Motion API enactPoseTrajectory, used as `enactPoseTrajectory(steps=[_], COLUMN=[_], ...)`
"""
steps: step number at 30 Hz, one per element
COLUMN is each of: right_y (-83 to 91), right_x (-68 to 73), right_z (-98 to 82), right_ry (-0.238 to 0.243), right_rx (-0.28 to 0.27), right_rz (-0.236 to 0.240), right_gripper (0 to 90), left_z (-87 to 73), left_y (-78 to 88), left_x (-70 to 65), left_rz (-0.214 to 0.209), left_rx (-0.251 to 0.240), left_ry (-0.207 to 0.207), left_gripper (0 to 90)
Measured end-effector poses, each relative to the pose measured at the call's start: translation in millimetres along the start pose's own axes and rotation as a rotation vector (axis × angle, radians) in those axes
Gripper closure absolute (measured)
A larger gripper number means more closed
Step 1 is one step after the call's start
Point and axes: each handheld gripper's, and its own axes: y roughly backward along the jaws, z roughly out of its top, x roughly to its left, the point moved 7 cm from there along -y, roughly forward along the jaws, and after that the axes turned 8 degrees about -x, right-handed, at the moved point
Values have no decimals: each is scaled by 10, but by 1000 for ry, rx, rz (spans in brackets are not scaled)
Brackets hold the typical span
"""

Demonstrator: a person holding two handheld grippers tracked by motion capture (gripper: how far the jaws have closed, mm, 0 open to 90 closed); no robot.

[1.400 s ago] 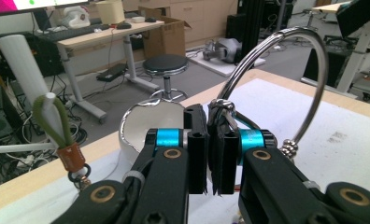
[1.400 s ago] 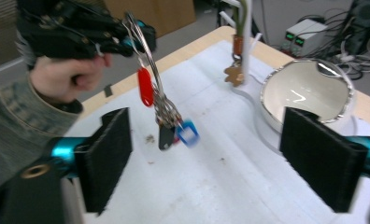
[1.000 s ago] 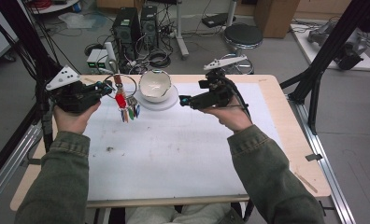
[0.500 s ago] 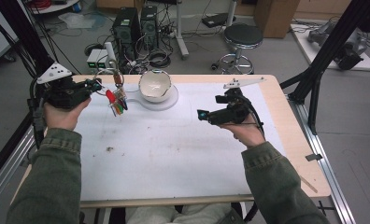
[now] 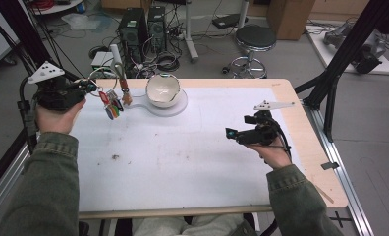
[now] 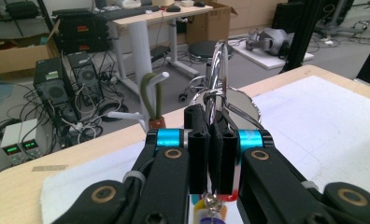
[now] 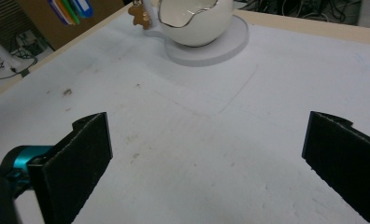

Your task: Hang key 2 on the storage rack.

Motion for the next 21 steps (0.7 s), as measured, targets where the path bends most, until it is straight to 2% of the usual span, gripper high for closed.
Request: enactPoseTrajectory(steps=[6, 14, 17, 21], right_y=[110, 160, 194, 241], right_x=[-143, -285, -329, -364], right_z=[-147, -459, -547, -649], right_ry=[-6, -33, -20, -37], right_rx=[-59, -51, -53, -52], right_rz=[-65, -87, -118, -132], right_gripper=[5, 5, 5, 5], left_z=[-17, -20, -10, -10], left_y=[-4, -28, -43, -82], left_x=[91, 188, 245, 323], left_rz=[31, 53, 61, 73], left_rx=[11, 27, 28, 37], left_ry=[1, 2, 8, 19], left_gripper=[869, 869, 869, 869])
